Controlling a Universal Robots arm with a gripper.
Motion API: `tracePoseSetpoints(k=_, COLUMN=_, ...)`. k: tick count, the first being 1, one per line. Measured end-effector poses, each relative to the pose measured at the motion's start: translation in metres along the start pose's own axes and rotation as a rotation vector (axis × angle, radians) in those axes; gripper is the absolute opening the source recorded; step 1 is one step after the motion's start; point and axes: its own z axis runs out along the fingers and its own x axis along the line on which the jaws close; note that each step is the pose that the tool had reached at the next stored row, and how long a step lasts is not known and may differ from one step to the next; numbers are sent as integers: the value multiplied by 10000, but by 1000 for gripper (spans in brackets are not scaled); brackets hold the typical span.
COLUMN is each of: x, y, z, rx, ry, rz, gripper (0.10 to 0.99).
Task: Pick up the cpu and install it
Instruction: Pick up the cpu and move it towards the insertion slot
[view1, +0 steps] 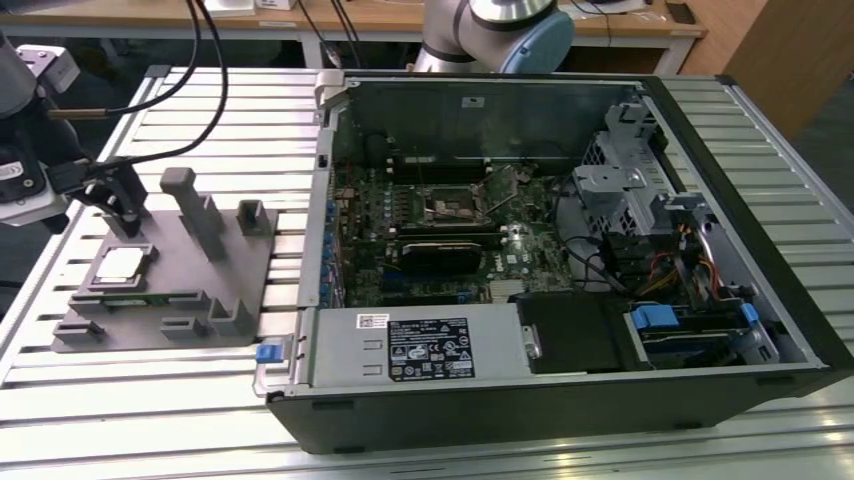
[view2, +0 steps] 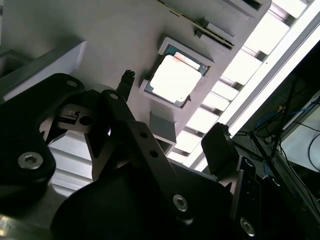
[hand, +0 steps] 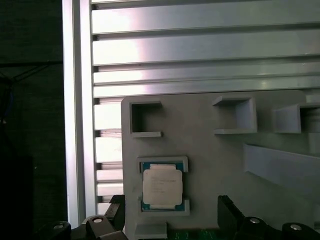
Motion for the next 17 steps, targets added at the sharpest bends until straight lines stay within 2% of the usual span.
tracePoseSetpoints(k=17, x=-3, y=-6, z=100, rx=4, ry=71, rz=3, gripper=820)
